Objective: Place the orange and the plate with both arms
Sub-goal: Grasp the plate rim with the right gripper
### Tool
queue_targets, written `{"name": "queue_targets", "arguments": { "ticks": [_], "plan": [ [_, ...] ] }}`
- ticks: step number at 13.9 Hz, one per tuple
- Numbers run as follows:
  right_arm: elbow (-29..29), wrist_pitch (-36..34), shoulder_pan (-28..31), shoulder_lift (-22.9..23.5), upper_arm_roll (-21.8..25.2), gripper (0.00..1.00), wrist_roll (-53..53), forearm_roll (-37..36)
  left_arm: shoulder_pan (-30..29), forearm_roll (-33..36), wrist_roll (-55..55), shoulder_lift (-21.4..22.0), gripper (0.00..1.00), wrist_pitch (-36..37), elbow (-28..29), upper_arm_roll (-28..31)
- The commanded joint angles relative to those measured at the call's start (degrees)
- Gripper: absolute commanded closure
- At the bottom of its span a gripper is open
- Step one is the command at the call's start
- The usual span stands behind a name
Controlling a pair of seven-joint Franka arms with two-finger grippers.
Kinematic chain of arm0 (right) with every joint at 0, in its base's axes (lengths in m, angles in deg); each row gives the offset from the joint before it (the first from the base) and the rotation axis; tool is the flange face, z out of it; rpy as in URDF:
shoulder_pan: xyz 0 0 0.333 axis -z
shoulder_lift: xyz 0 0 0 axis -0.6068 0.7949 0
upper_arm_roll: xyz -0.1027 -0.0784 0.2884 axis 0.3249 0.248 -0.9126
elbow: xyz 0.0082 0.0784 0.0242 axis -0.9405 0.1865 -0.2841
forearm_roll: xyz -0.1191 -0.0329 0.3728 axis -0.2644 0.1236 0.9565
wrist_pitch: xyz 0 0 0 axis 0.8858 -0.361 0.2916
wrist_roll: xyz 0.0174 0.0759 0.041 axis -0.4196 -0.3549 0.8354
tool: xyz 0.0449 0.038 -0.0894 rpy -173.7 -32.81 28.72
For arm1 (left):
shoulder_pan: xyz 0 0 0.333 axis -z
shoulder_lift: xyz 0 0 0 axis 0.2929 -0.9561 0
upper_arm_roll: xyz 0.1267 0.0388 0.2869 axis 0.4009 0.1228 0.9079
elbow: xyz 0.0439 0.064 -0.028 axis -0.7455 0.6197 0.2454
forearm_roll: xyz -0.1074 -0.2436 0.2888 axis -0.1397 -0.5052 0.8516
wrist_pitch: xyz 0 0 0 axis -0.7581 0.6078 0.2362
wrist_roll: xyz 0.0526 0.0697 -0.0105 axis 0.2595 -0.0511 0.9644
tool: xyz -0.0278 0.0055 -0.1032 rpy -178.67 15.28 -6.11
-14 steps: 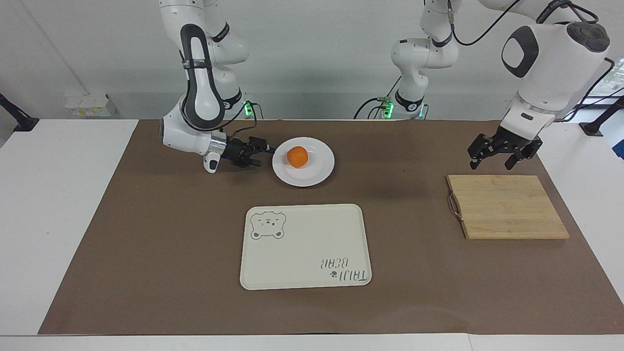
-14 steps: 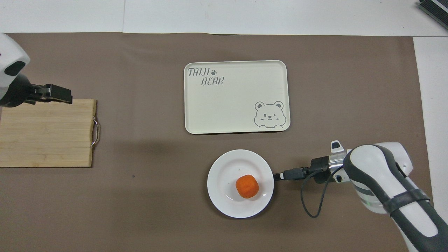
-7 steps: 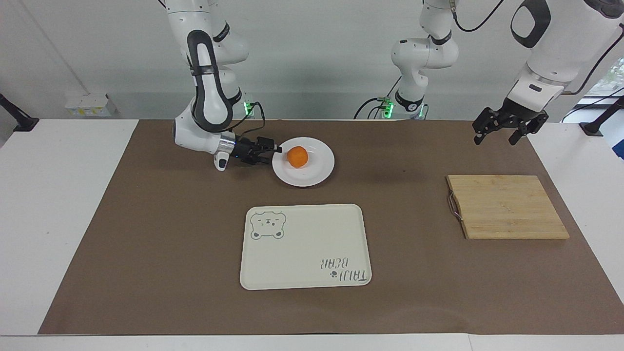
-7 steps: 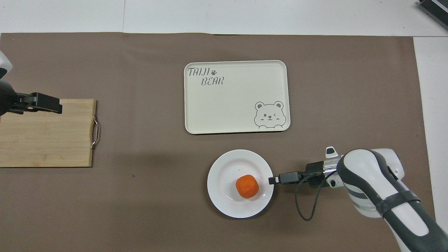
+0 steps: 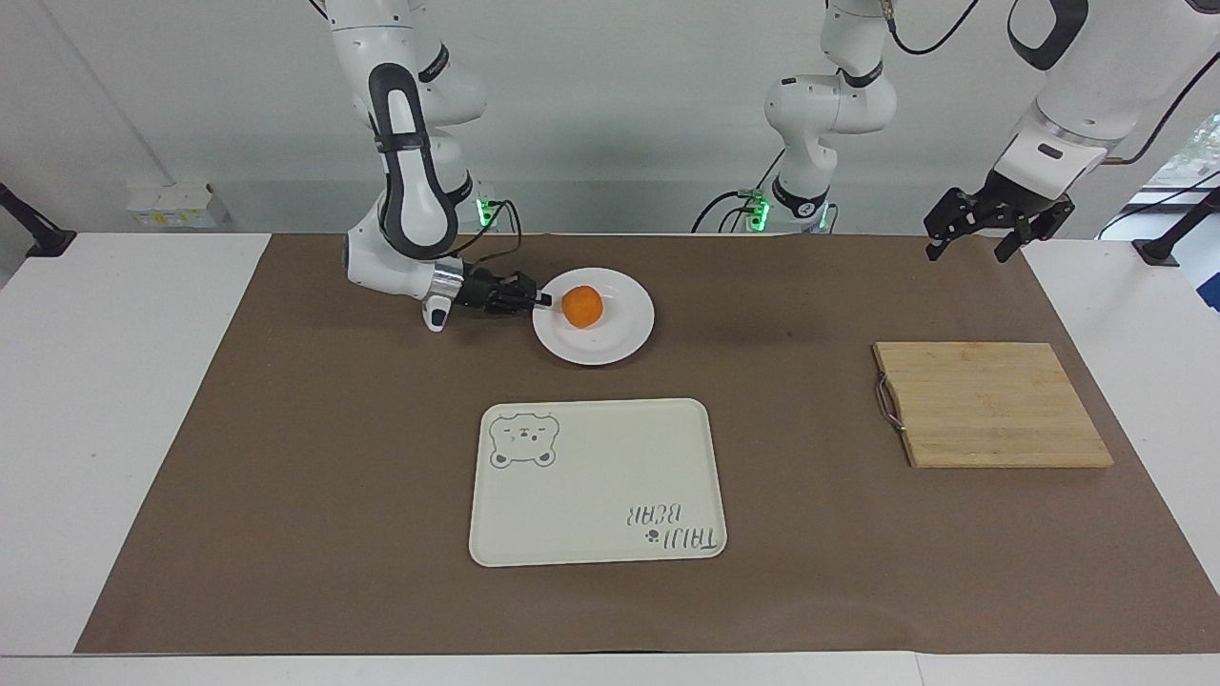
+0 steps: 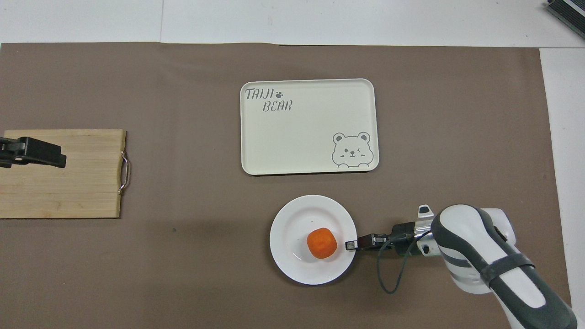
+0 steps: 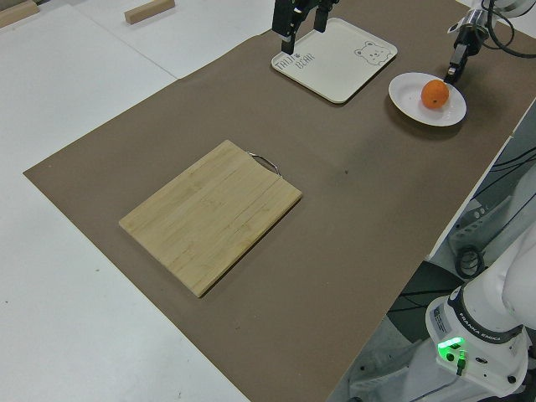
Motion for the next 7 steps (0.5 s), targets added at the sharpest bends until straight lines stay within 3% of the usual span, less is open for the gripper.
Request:
{"name": "queue_targets", "arguments": {
  "ticks": [1, 5, 7],
  "plan": [
    [-0.7, 1.18, -0.48, 0.81, -0.08, 1.0, 0.02, 2.25, -0.27, 0.32, -0.46, -0.28, 0.0, 1.04, -1.05, -0.03],
    [-3.6, -1.09, 0.74, 1.96, -0.08, 1.0, 8.18, 2.34, -0.27, 0.32, -0.46, -0.28, 0.0, 1.04, -1.05, -0.11],
    [-5.71, -7.05, 4.33, 2.39, 0.01, 1.0, 10.49, 3.04, -0.27, 0.23, -0.46, -0.28, 0.0, 1.12, -1.05, -0.11]
  ]
}}
